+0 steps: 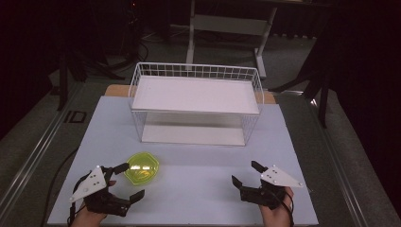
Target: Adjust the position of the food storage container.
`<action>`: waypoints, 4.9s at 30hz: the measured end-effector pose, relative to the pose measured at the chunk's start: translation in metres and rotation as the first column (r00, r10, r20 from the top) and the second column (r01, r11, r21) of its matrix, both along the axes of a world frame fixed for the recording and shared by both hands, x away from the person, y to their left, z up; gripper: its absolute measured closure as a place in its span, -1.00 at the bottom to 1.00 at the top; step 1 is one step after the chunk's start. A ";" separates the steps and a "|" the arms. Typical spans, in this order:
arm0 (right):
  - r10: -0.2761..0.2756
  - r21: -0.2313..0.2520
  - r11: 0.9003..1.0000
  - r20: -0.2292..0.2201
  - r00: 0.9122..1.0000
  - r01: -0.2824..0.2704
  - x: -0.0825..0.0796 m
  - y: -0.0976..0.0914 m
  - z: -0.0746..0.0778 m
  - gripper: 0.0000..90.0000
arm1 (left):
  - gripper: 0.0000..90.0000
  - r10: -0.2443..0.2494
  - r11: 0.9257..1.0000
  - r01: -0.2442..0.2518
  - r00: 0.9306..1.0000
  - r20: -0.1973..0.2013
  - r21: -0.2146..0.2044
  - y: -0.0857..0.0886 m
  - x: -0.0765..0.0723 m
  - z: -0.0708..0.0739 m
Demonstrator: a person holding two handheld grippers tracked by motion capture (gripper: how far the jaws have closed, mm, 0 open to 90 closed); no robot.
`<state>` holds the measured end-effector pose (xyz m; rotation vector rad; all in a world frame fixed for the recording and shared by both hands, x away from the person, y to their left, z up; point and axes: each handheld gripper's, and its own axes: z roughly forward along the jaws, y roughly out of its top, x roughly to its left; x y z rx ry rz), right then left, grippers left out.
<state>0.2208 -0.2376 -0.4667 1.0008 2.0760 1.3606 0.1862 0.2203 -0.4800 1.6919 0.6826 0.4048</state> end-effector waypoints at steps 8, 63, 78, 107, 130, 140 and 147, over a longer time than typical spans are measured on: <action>0.010 0.013 1.000 0.012 1.000 -0.010 -0.002 0.002 0.002 -0.68 | -0.98 -0.024 1.000 0.023 0.999 -0.023 -0.015 -0.005 -0.003 0.008; 0.086 0.059 0.994 0.014 0.996 -0.087 -0.002 0.005 0.001 -0.68 | 1.00 0.237 0.940 -0.120 0.903 -0.359 0.319 0.024 0.062 -0.050; 0.099 0.049 0.994 0.002 0.995 -0.099 -0.001 0.007 -0.001 -0.68 | 1.00 0.244 0.943 -0.124 0.888 -0.389 0.309 0.012 0.087 -0.052; 0.106 0.021 0.994 -0.014 0.994 -0.105 0.001 0.012 -0.004 -0.67 | 1.00 0.151 0.957 -0.035 0.908 -0.392 0.287 -0.061 0.122 -0.053; 0.116 0.039 0.993 -0.018 0.993 -0.115 0.001 0.010 -0.003 -0.67 | 1.00 0.101 0.967 -0.001 0.919 -0.382 0.254 -0.099 0.133 -0.052; 0.127 0.038 0.991 -0.026 0.992 -0.126 0.001 0.013 -0.004 -0.67 | 1.00 0.089 0.971 0.012 0.910 -0.404 0.240 -0.109 0.136 -0.058; 0.123 0.042 0.992 -0.030 0.992 -0.121 0.002 0.011 -0.005 -0.67 | 1.00 0.071 0.970 0.033 0.911 -0.406 0.242 -0.120 0.139 -0.058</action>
